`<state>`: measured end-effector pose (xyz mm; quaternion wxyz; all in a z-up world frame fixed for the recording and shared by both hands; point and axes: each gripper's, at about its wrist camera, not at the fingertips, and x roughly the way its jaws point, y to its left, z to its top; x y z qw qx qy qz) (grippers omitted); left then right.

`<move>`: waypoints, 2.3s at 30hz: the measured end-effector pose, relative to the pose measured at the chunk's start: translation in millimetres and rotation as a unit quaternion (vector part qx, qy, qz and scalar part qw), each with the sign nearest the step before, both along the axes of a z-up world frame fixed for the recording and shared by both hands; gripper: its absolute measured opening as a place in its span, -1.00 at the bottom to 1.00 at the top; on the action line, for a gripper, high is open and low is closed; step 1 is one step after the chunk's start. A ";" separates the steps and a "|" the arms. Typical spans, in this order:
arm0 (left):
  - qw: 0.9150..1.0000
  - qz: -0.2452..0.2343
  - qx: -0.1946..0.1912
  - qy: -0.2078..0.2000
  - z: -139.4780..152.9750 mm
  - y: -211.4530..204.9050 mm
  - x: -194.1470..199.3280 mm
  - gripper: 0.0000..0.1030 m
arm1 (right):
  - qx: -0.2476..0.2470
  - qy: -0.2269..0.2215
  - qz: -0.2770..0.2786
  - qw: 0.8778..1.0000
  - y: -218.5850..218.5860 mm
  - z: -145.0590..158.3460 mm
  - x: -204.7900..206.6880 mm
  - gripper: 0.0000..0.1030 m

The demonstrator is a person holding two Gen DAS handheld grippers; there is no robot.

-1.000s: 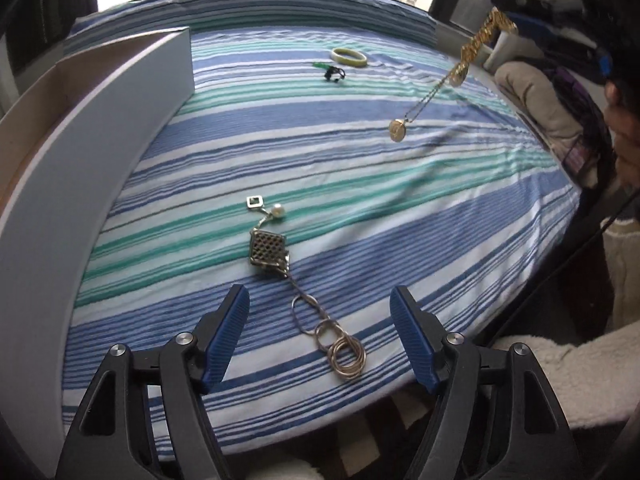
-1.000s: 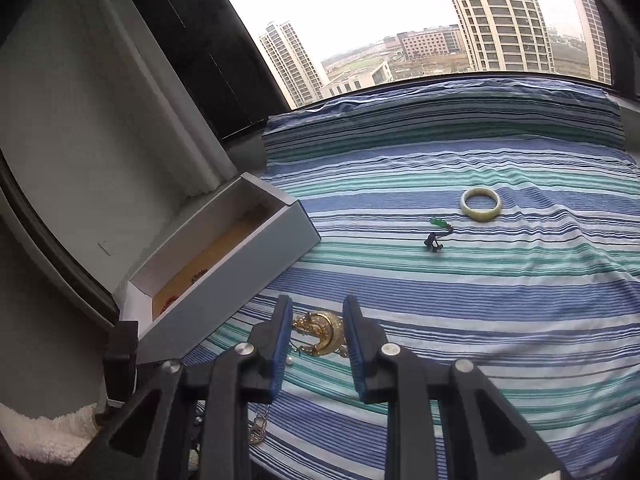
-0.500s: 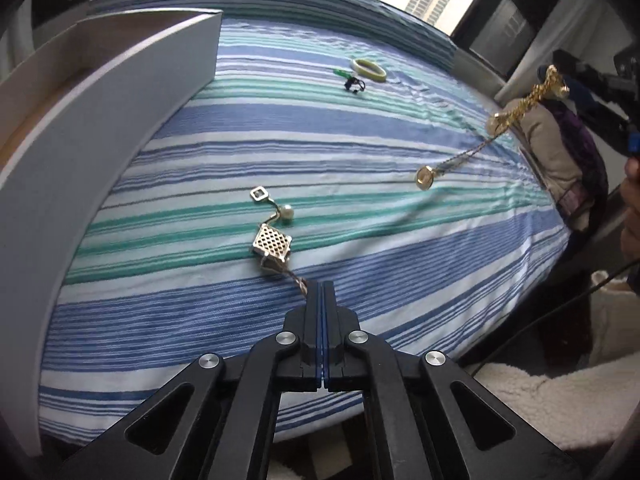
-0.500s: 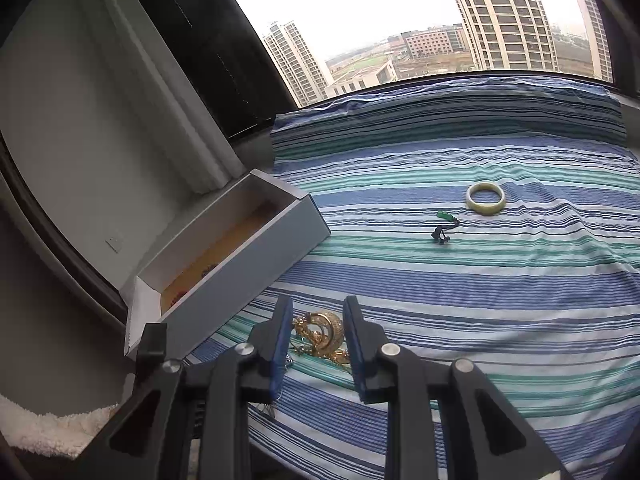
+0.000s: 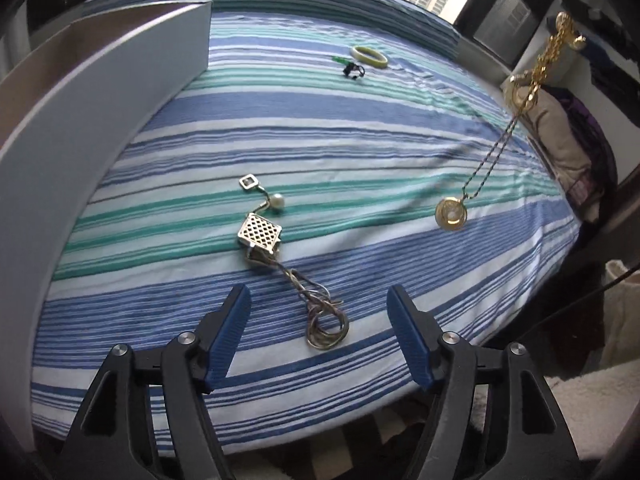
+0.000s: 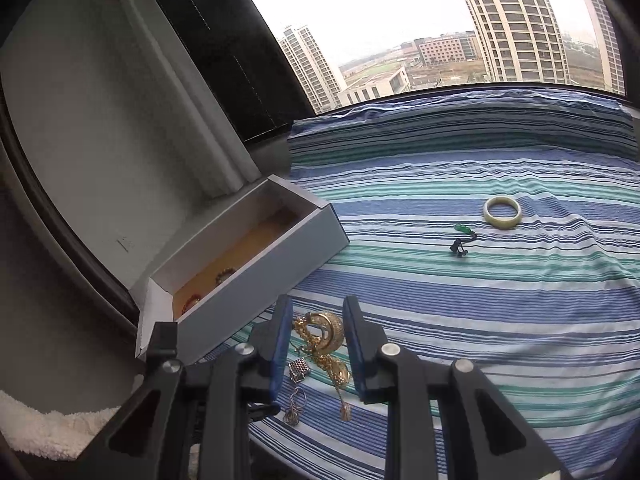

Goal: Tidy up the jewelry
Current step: 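Lift the rings with pendant chain and the gold earrings toward the white box, then lower both held pieces into the white box and open both tools, then withdraw both tools from the box back toward the jade pieces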

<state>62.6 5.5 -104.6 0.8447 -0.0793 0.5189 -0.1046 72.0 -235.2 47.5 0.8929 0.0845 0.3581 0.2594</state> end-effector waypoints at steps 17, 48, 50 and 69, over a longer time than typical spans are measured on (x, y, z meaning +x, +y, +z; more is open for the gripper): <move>0.987 0.076 -0.104 -0.092 93.4 71.8 -1.5 -0.72 | -0.015 -0.003 0.022 1.000 22.8 13.0 16.0 -0.49; 0.952 0.293 -0.002 -0.088 114.7 349.5 109.7 -0.68 | -0.105 -0.003 0.183 0.978 357.8 3.5 246.7 -0.49; 0.952 0.297 0.007 -0.075 100.7 354.6 120.8 -0.65 | -0.125 0.008 0.181 0.976 369.1 -15.4 258.6 -0.45; 0.948 0.253 0.061 -0.182 167.7 238.9 21.5 0.92 | -0.134 -0.121 0.078 0.980 251.5 41.7 152.0 0.54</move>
